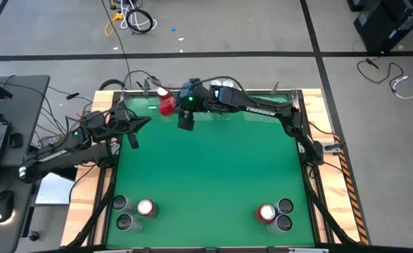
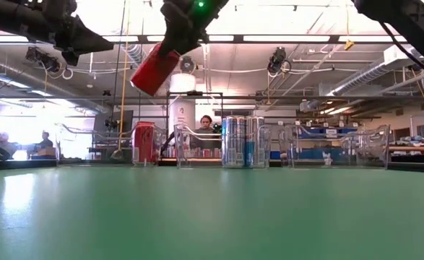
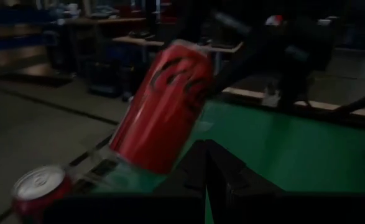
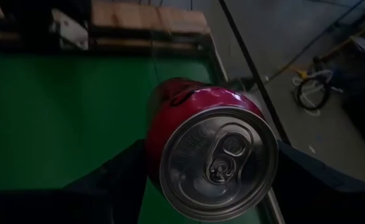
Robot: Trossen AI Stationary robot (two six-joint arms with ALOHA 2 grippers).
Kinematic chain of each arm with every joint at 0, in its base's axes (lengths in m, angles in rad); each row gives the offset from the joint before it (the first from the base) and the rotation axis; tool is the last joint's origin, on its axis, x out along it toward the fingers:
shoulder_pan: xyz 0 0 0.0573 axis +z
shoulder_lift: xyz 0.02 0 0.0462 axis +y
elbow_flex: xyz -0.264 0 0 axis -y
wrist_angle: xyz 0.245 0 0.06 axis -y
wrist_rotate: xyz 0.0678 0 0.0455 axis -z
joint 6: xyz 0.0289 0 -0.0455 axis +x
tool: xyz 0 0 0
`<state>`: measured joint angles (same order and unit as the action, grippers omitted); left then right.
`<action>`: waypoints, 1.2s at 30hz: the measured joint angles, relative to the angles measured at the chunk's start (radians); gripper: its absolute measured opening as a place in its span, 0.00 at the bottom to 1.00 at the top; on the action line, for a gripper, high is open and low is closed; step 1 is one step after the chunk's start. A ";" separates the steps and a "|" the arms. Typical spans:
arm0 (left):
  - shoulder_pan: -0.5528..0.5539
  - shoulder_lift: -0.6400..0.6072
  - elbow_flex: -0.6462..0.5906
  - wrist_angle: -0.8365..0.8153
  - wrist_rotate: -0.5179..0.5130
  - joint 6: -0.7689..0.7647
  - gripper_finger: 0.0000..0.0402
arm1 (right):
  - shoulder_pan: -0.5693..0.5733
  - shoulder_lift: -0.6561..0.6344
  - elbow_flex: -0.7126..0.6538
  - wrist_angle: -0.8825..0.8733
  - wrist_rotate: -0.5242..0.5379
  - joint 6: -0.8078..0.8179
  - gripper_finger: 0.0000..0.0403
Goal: Sort soda cans
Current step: Put the red soda can into the transparent left bin
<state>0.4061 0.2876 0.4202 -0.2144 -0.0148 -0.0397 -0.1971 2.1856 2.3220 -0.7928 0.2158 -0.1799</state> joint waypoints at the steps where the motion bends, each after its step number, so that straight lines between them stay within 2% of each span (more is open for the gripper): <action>1: 0.005 0.007 0.000 -0.006 -0.004 -0.007 0.01 | -0.005 0.001 0.000 0.011 -0.012 0.000 0.68; 4: 0.017 0.015 0.000 -0.036 -0.010 -0.022 0.01 | -0.014 0.004 0.001 -0.030 -0.054 0.002 0.68; 12: 0.018 0.015 0.000 -0.047 0.067 -0.044 0.01 | 0.032 0.005 -0.032 -0.315 -0.068 0.085 0.68; 23: 0.017 0.049 0.000 -0.041 0.140 -0.044 0.01 | 0.060 0.008 -0.214 -0.218 -0.084 0.126 0.68; 36: 0.017 0.141 0.000 0.006 0.161 -0.041 0.01 | 0.058 0.006 -0.327 -0.150 -0.087 0.136 0.68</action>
<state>0.4232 0.4282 0.4202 -0.2086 0.1458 -0.0803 -0.1394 2.1914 1.9951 -0.9426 0.1292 -0.0439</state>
